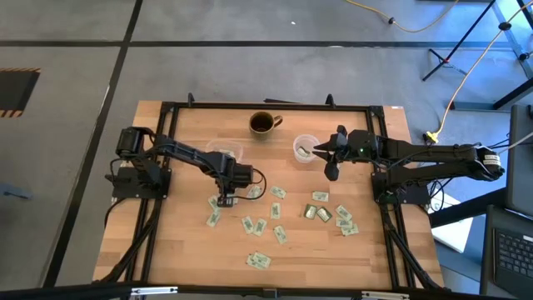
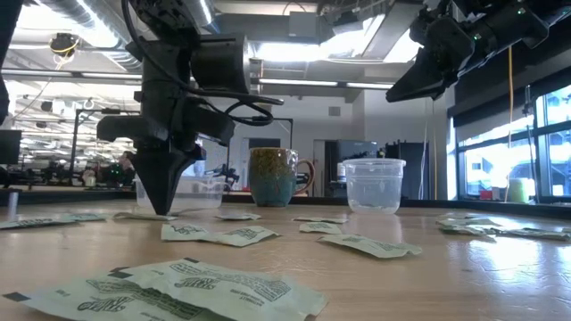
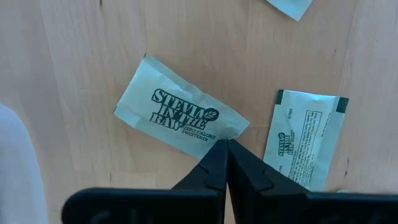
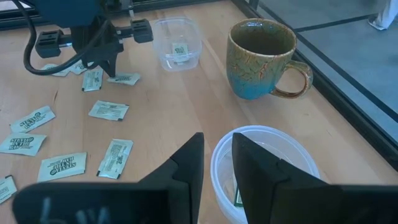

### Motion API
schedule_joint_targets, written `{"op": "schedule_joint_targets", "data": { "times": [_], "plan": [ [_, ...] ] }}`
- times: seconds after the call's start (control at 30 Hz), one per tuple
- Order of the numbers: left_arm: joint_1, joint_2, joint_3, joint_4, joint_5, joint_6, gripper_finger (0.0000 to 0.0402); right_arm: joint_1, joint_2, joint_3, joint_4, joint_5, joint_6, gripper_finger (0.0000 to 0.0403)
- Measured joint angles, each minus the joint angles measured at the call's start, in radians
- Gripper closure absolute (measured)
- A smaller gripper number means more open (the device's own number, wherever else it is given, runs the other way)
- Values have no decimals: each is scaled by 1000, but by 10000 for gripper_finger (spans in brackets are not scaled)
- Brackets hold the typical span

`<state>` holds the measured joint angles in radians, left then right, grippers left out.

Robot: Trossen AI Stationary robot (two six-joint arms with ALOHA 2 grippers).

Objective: Pick and place Stevia / Truvia into bins
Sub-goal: Put the light green stevia packet into the left transparent container

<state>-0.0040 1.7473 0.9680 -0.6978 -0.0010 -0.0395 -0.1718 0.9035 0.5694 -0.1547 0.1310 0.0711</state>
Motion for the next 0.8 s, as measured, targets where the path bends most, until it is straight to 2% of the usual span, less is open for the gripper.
{"op": "schedule_joint_targets", "data": {
  "times": [0.6, 0.8],
  "plan": [
    [-3, -15, -3, -20, -15, 42, 399, 0, 0, 0, 0, 0, 0, 315],
    [-3, -15, -3, -20, -49, 41, 396, 0, 0, 0, 0, 0, 0, 315]
  ]
}}
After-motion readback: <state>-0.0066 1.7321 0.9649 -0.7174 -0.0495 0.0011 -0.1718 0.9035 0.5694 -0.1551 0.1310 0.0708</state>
